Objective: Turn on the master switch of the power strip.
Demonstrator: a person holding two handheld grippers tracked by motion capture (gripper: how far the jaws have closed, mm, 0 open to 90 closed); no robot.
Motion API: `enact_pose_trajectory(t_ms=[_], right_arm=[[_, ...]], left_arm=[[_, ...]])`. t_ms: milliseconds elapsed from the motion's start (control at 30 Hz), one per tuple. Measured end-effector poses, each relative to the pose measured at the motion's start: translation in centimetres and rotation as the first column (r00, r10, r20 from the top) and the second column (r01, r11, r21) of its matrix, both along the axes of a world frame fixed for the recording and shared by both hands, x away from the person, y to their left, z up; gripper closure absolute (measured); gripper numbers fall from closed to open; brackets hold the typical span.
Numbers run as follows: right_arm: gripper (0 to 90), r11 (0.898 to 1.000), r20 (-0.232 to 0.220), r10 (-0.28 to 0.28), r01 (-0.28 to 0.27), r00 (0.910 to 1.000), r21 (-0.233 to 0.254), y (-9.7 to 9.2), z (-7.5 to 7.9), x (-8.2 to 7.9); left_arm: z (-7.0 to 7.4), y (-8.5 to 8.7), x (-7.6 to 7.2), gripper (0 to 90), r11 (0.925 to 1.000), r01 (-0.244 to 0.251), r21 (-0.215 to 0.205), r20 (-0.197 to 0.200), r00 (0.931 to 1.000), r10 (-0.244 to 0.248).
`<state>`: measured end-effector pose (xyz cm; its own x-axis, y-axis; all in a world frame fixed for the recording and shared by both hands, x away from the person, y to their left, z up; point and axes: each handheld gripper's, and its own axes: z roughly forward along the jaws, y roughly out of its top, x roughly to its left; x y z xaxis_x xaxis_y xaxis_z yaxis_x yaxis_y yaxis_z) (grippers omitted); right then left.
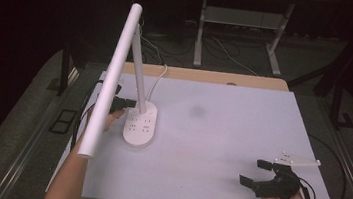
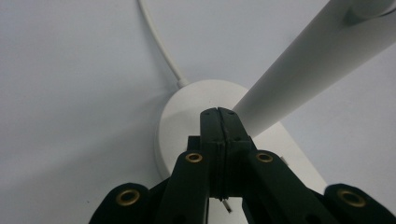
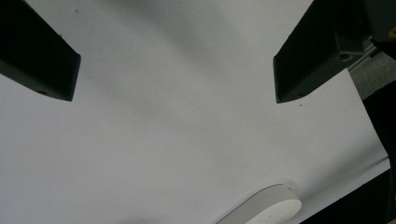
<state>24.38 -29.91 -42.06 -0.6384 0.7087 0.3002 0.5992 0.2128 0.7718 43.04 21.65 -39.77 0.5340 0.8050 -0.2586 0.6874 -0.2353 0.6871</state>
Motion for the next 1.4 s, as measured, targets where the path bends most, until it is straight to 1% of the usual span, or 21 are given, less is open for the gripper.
enact_pose_trajectory(t_ms=[200,400,467,567,600,700,767,833,967,1000,1033,1133,1167,1200,1233,1300,1333,1367,1400], right_arm=[[0.2,1.0,0.0,0.005,-0.005,1.0,-0.005,0.0,-0.1,0.1],[0.2,1.0,-0.002,0.005,-0.005,1.0,-0.005,0.0,-0.1,0.1],[0.1,1.0,-0.002,0.005,-0.005,1.0,-0.005,0.0,-0.1,0.1],[0.1,1.0,-0.003,0.004,-0.004,1.0,-0.005,0.0,-0.1,0.1],[0.1,1.0,-0.003,0.004,-0.004,1.0,-0.005,0.0,-0.1,0.1],[0.1,1.0,-0.003,0.003,-0.003,1.0,-0.006,0.0,-0.1,0.1],[0.1,1.0,-0.005,-0.001,0.001,1.0,0.0,0.0,-0.1,0.1],[0.1,1.0,-0.006,-0.005,0.005,1.0,0.004,-0.1,-0.1,0.1],[0.1,1.0,-0.002,-0.003,0.003,1.0,0.002,-0.1,-0.1,0.0],[0.1,1.0,-0.002,-0.002,0.002,1.0,0.003,-0.1,0.0,0.0],[0.2,1.0,-0.002,-0.001,0.001,1.0,0.003,-0.1,0.0,0.0],[0.1,1.0,-0.002,0.002,-0.002,1.0,0.002,-0.1,0.0,0.0],[0.2,1.0,-0.001,0.002,-0.002,1.0,0.004,-0.1,0.0,0.0],[0.1,1.0,-0.001,0.002,-0.002,1.0,0.005,-0.1,0.0,0.0],[0.1,1.0,-0.002,0.002,-0.002,1.0,0.005,-0.1,0.0,0.0],[0.2,1.0,-0.003,0.001,-0.001,1.0,0.006,0.0,0.0,0.0],[0.1,1.0,-0.003,0.002,-0.002,1.0,0.005,0.0,0.0,0.0],[0.2,1.0,-0.001,0.003,-0.003,1.0,0.005,0.0,0.0,-0.1],[0.1,1.0,0.0,0.005,-0.005,1.0,0.004,0.0,0.1,-0.1]], left_arm=[[-0.7,0.1,0.0,89.9,1.0,-0.008,0.004,-0.018,0.9998,0.008],[-1.3,0.2,0.1,89.9,0.9999,-0.013,0.005,-0.027,0.9996,0.014],[-1.5,0.2,0.1,89.9,0.9998,-0.018,0.0,-0.025,0.9995,0.018],[-1.8,0.2,0.1,89.9,0.9998,-0.019,0.004,-0.03,0.9994,0.019],[-1.9,0.2,0.1,89.9,0.9999,-0.017,0.003,-0.033,0.9993,0.017],[-2.0,0.0,0.1,89.8,0.9997,-0.016,-0.019,-0.037,0.9992,0.015],[-2.1,-0.2,0.1,89.8,0.9992,-0.024,-0.033,-0.036,0.9991,0.023],[-2.1,-0.2,0.1,89.8,0.9997,-0.013,-0.022,-0.03,0.9995,0.012],[-2.2,-0.1,0.1,90.0,0.9995,-0.014,-0.027,-0.028,0.9995,0.014],[-2.2,-0.1,0.1,90.0,0.9997,-0.013,-0.022,-0.023,0.9997,0.012],[-2.3,-0.1,0.0,90.0,0.9996,-0.017,-0.021,-0.008,0.9998,0.016],[-2.5,0.1,-0.1,90.0,0.9992,-0.014,-0.038,0.001,0.9999,0.014],[-2.6,0.0,-0.1,90.0,0.9985,-0.018,-0.051,-0.005,0.9998,0.018],[-2.6,0.1,-0.1,90.0,0.9982,-0.01,-0.059,-0.013,0.9999,0.009],[-2.6,0.1,-0.1,90.0,0.9984,-0.002,-0.056,-0.014,0.9999,0.002],[-2.7,0.0,-0.1,90.0,0.9984,-0.002,-0.057,-0.005,1.0,0.001],[-2.8,0.1,-0.1,90.0,0.9978,-0.002,-0.067,-0.013,0.9999,0.001],[-2.9,0.2,0.0,90.0,0.9969,-0.006,-0.078,-0.014,0.9999,0.005],[-3.0,0.2,0.0,90.0,0.9969,-0.007,-0.078,-0.014,0.9999,0.006]])
